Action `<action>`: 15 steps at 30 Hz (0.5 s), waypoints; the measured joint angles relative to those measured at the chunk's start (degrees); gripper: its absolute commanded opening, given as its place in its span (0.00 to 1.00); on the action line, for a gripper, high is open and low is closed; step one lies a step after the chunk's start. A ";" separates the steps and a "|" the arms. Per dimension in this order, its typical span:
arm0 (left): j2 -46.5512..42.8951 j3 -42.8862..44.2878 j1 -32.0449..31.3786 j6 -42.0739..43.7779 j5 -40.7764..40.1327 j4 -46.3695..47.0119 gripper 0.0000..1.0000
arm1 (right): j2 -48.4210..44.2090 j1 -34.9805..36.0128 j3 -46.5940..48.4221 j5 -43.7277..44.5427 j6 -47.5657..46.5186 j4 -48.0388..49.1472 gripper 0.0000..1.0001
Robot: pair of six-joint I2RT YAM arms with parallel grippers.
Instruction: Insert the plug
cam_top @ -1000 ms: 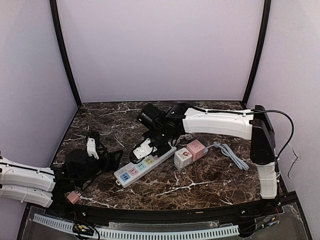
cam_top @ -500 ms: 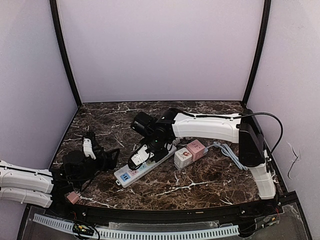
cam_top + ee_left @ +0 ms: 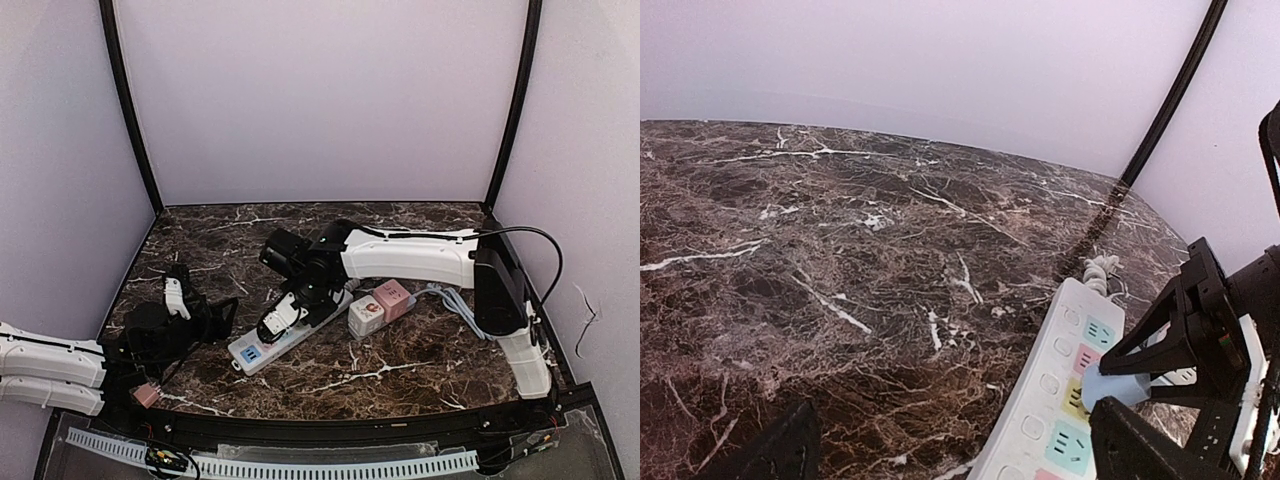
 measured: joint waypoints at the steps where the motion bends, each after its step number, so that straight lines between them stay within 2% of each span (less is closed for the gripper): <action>1: -0.02 0.00 0.00 0.02 0.00 0.00 0.94 | 0.09 0.00 0.00 0.02 0.00 0.07 0.00; 15: -0.04 -0.02 0.00 0.02 0.00 0.02 0.94 | 0.74 0.00 0.39 -0.76 0.76 0.00 0.00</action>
